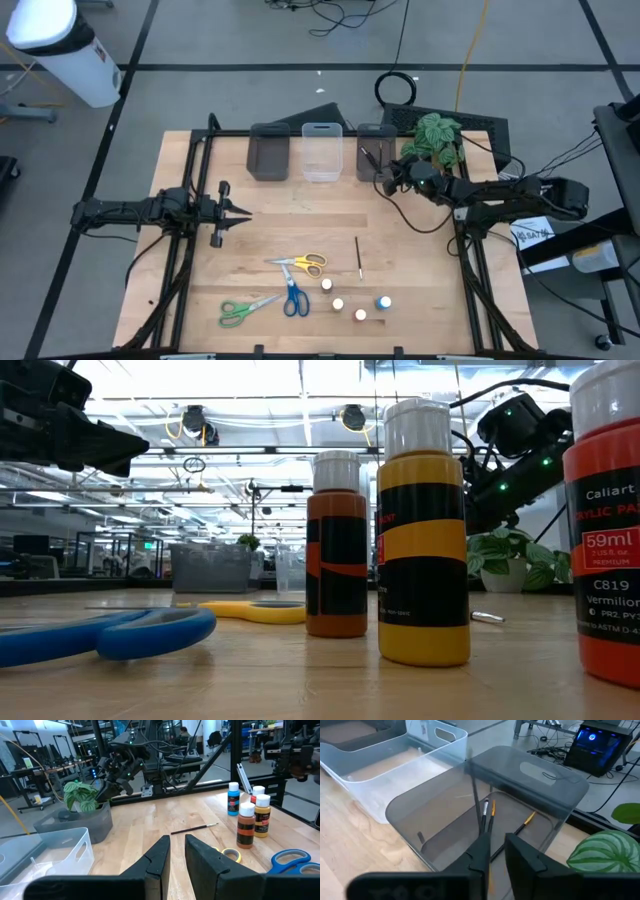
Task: Pick & Place Paint Supplies
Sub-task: Put the black paintbrush into the right black bin
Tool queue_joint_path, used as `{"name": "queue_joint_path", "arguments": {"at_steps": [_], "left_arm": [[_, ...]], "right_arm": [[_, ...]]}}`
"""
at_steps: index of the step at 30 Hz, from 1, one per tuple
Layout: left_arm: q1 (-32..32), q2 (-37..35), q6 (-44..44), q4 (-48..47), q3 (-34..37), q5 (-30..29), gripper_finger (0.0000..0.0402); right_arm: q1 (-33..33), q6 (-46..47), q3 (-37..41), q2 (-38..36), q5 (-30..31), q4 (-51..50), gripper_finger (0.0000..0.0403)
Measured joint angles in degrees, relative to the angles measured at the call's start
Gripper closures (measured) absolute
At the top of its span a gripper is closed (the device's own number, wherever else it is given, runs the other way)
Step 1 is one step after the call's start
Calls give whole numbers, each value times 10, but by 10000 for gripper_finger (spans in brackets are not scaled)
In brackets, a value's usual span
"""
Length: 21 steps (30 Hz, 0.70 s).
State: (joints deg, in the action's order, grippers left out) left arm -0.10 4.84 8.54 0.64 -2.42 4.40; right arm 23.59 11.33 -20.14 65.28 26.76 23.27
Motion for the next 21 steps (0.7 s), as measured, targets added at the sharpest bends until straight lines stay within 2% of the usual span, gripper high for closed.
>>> {"name": "queue_joint_path", "arguments": {"at_steps": [9, 11, 17, 21], "left_arm": [[0, 0, 0, 0, 0, 0, 330], [0, 0, 0, 0, 0, 0, 330], [0, 0, 0, 0, 0, 0, 330], [0, 0, 0, 0, 0, 0, 330]], "right_arm": [[-7, -26, 0, -4, -11, 38, 276], [-18, -38, 0, -11, -51, 60, 268], [-80, -34, 0, -21, -254, 95, 267], [-164, -10, 0, -3, -296, 93, 275]]}}
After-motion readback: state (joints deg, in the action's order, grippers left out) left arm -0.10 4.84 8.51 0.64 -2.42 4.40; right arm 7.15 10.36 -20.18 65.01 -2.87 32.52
